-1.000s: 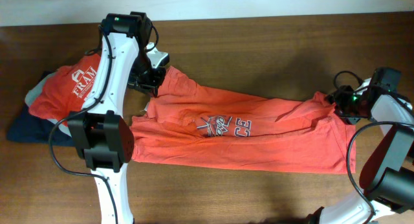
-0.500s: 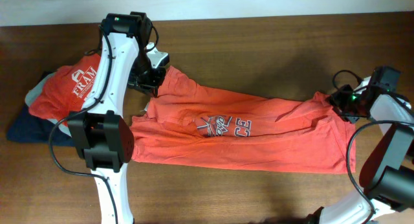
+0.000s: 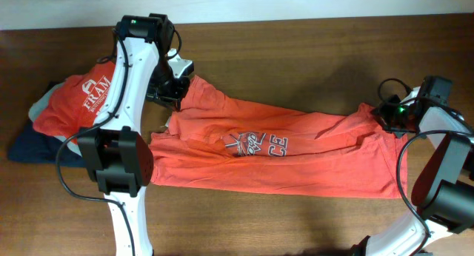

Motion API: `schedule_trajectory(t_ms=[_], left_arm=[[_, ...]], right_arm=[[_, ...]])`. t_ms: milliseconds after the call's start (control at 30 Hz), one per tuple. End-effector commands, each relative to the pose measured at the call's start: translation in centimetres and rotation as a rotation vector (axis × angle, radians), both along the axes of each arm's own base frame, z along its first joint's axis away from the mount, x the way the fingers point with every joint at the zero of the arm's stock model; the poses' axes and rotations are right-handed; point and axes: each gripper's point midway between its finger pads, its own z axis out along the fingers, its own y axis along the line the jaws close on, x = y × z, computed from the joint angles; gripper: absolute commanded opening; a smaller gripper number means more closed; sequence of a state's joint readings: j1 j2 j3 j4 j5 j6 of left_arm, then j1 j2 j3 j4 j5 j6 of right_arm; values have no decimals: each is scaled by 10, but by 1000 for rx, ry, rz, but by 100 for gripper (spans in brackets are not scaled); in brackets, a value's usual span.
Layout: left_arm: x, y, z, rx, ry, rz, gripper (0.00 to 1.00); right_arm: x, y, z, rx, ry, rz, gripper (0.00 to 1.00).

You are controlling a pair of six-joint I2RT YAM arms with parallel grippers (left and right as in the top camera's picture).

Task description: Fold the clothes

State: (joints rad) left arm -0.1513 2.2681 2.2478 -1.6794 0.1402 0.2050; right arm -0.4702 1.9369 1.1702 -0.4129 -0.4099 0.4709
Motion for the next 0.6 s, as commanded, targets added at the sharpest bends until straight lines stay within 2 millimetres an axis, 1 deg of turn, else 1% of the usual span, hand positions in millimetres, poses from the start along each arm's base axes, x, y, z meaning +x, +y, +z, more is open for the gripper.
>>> schedule_trajectory(t_ms=[0, 100, 167, 367, 467, 567], left_arm=[[0, 0, 9, 4, -24, 5, 9], [0, 0, 9, 4, -23, 5, 9], [0, 0, 9, 4, -23, 5, 9], [-1, 0, 9, 5, -22, 5, 9], [-1, 0, 10, 5, -19, 5, 9], [-1, 0, 10, 5, -20, 5, 9]], right_arm=[[1, 4, -1, 22, 3, -15, 20], [2, 4, -1, 19, -3, -15, 13], [4, 2, 0, 14, -14, -15, 4], [6, 4, 3, 29, -29, -8, 4], [8, 3, 19, 72, -81, -4, 4], [3, -4, 36, 90, -115, -10, 4]])
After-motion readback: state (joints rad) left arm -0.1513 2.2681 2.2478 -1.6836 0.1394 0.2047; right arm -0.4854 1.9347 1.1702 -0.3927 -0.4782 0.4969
